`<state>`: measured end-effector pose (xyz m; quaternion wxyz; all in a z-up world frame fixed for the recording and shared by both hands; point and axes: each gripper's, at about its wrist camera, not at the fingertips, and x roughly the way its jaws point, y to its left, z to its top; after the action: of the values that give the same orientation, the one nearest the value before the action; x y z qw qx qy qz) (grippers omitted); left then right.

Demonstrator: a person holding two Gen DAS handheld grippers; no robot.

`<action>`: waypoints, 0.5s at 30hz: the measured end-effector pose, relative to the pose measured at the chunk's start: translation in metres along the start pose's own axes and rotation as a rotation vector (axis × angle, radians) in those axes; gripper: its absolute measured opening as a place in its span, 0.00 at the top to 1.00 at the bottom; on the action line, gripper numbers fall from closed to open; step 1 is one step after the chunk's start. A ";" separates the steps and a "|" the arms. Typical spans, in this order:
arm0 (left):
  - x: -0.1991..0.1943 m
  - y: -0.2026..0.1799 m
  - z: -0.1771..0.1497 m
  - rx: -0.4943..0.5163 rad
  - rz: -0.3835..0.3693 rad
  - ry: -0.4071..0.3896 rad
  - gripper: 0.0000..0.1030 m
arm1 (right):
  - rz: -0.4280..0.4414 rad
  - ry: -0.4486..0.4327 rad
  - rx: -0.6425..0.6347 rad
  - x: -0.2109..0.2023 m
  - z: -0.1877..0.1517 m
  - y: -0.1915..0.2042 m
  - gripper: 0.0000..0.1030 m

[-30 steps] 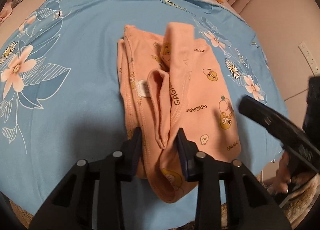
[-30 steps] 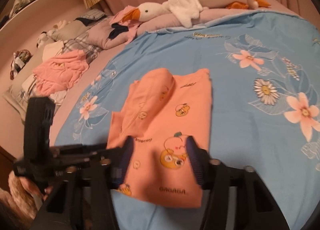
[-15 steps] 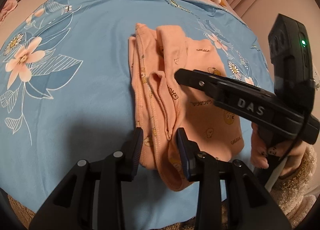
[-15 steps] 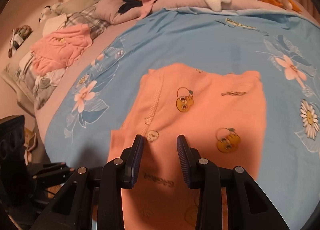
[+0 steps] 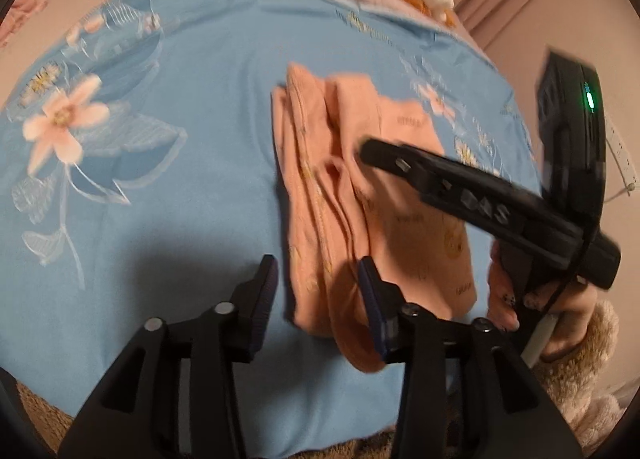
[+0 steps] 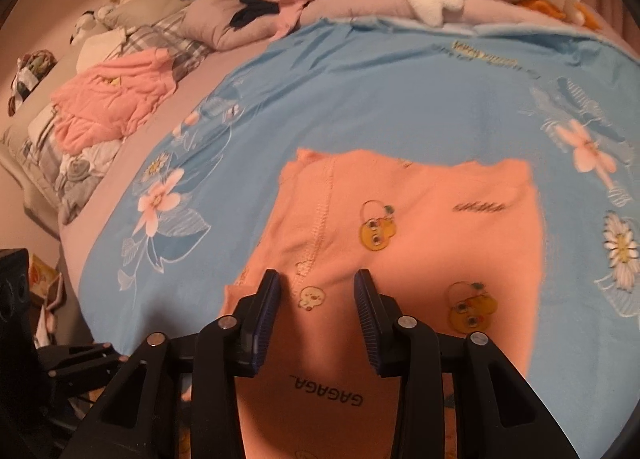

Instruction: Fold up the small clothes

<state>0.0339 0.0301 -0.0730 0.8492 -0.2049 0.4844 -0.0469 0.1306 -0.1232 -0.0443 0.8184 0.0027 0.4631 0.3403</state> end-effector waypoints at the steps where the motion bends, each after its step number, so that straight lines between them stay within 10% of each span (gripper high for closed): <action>1: -0.003 0.000 0.002 -0.003 -0.001 -0.019 0.41 | -0.024 -0.019 0.002 -0.007 0.001 -0.002 0.41; 3: -0.005 0.000 0.007 -0.008 -0.018 -0.048 0.31 | -0.067 -0.064 0.016 -0.021 0.000 -0.009 0.24; 15: 0.049 -0.005 0.010 0.018 -0.016 0.058 0.26 | -0.098 -0.071 0.193 -0.049 -0.041 -0.062 0.20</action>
<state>0.0684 0.0148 -0.1062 0.8363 -0.1997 0.5066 -0.0639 0.1171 -0.2109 -0.0510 0.8459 0.0711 0.4639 0.2534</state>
